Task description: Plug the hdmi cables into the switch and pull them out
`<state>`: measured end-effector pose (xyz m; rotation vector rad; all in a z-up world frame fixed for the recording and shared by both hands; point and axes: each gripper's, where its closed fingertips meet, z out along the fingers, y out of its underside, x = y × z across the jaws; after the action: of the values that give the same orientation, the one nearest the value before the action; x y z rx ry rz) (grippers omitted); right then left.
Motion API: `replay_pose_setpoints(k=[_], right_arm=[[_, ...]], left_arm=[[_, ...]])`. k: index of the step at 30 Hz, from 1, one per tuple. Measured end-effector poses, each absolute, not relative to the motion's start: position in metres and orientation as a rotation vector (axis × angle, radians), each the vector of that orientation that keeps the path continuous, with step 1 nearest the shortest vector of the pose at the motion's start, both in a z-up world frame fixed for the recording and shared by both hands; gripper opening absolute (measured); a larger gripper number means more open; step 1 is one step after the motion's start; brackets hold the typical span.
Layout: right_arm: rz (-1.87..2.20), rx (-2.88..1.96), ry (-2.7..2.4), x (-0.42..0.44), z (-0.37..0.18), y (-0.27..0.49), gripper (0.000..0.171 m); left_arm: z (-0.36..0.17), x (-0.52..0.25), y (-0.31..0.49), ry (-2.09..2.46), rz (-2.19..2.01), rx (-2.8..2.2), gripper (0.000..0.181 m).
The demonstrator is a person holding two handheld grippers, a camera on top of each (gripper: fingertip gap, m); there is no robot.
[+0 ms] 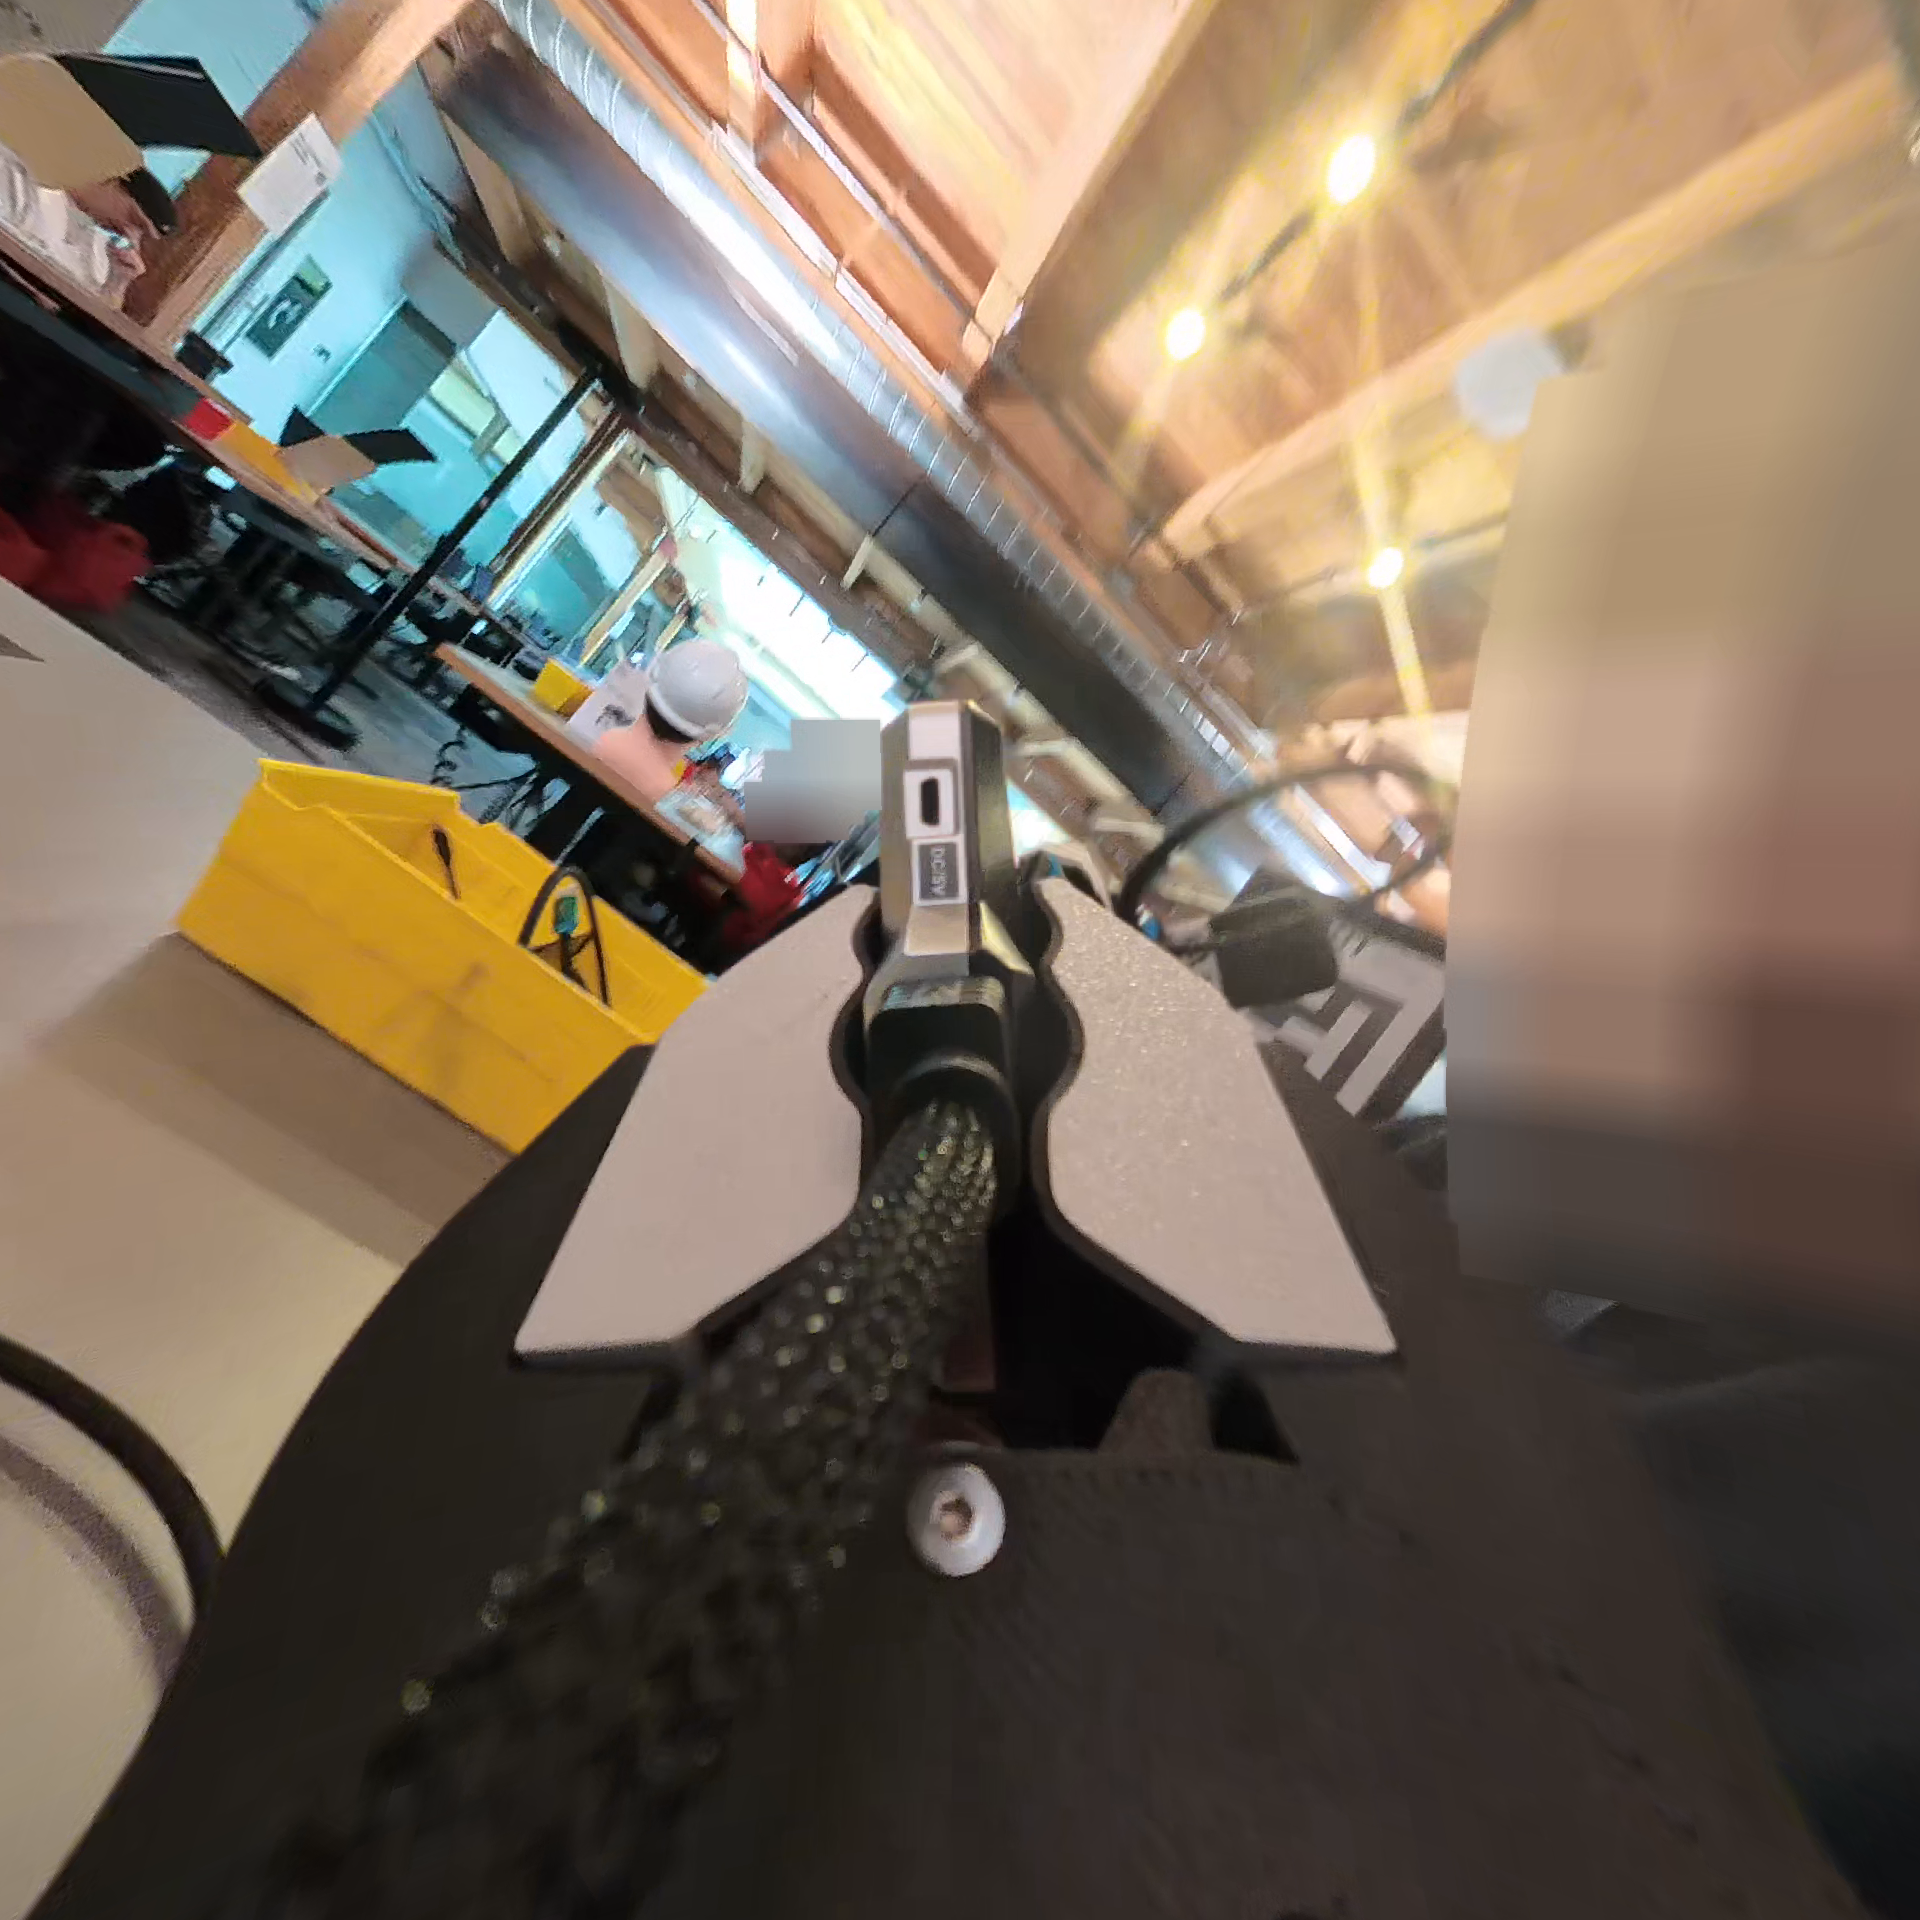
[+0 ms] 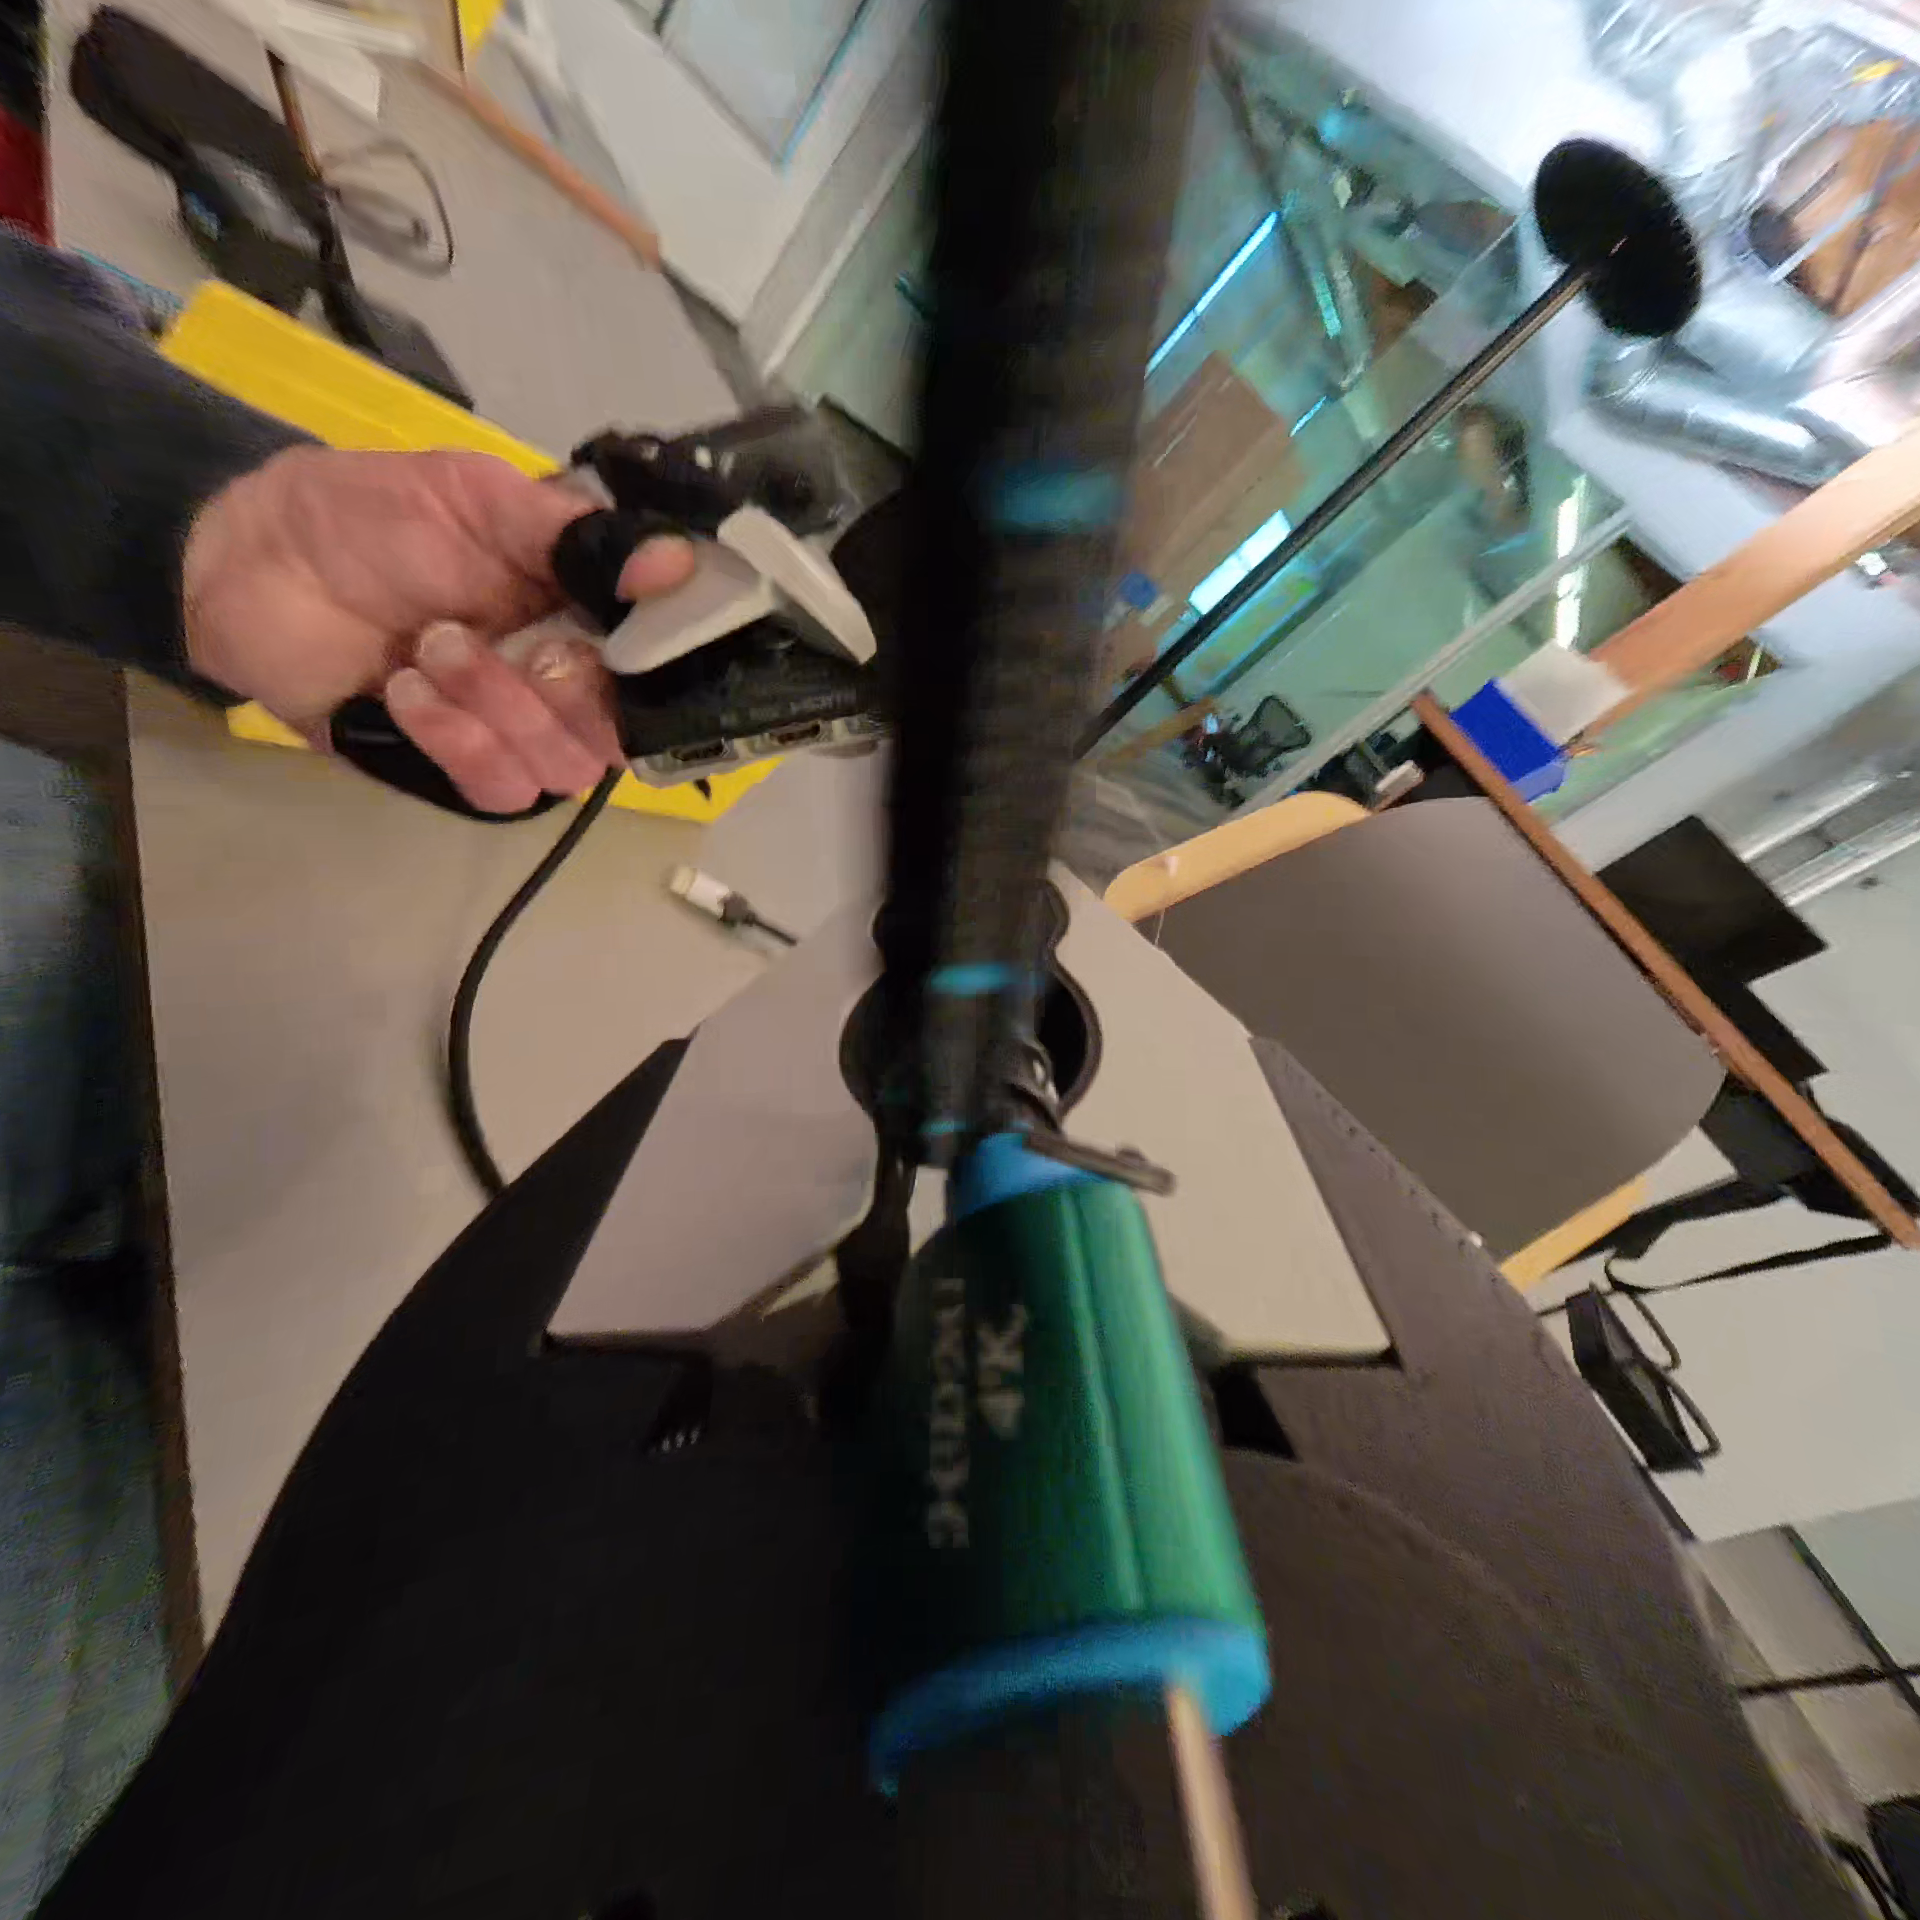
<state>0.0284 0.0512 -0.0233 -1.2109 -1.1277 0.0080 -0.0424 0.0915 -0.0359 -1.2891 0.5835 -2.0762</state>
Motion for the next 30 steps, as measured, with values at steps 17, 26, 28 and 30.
replay_pose_setpoints(k=[17, 26, 28, 30], right_arm=[[0.549, -2.020, -0.820, 0.201, -0.076, 0.045, 0.019], [0.510, -2.614, -0.771, 0.318, -0.179, 0.013, 0.018], [0.573, -2.692, -0.779, 0.324, -0.201, 0.011, 0.019], [0.573, -2.804, -0.750, 0.334, -0.220, 0.008, 0.021]], left_arm=[[-0.063, -0.031, 0.094, 0.650, -2.033, -1.452, 0.023], [-0.076, -0.023, 0.093, 0.670, -2.051, -1.519, 0.023], [-0.078, -0.022, 0.093, 0.666, -2.061, -1.526, 0.024], [-0.081, -0.022, 0.094, 0.663, -2.062, -1.540, 0.024]])
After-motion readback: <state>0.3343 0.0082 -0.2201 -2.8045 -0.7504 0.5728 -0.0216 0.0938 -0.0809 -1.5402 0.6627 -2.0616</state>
